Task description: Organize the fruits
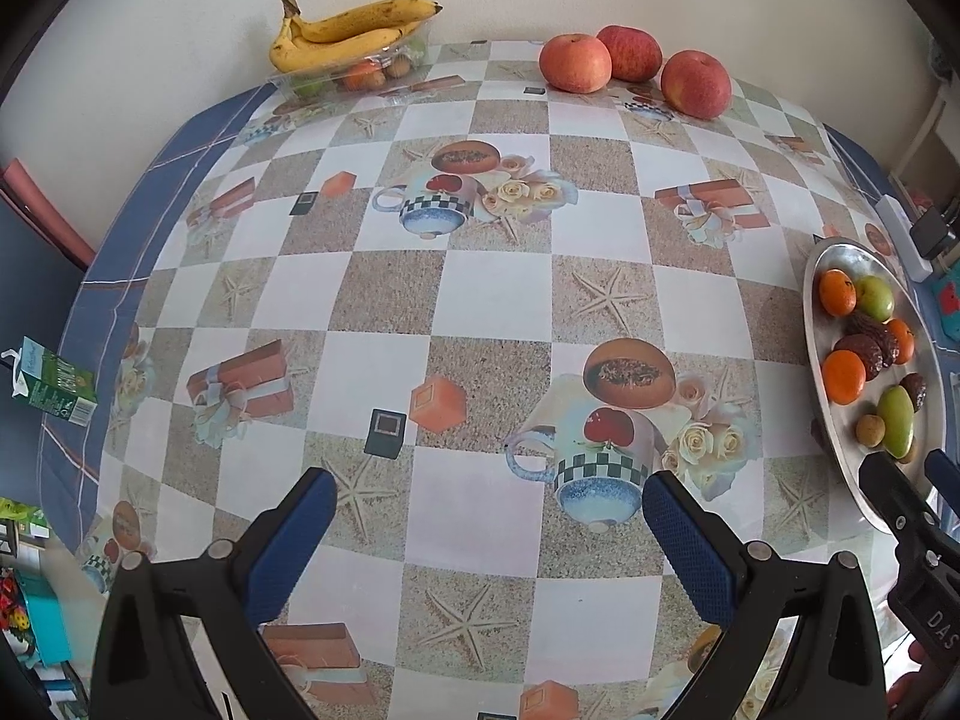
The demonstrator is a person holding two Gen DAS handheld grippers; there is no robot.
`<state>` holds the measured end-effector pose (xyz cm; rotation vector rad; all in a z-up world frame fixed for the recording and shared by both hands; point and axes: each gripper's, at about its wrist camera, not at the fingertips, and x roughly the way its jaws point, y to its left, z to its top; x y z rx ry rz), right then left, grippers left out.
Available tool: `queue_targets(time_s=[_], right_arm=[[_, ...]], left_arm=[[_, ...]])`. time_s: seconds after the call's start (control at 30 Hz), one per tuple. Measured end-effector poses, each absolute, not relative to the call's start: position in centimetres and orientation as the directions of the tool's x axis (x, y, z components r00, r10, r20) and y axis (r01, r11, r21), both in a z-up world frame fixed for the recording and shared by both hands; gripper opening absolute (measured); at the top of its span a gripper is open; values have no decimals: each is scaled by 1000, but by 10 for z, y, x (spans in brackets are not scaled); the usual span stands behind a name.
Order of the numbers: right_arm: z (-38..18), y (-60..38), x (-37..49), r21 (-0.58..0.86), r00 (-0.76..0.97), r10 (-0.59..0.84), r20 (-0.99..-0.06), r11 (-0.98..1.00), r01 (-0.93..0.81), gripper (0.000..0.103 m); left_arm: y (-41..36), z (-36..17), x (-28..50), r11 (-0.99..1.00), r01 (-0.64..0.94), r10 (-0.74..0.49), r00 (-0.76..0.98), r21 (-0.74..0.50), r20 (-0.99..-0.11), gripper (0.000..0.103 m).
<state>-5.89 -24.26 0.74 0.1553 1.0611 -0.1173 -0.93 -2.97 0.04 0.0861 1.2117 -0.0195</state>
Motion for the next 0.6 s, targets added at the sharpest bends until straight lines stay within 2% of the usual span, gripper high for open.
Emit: queue_targets(time_s=[0.6], right_arm=[[5,-243,-59,77,476,-18,-879,981,178,95]], left_arm=[[-28,-1,-8,997,56,35,338,57,-940,103]])
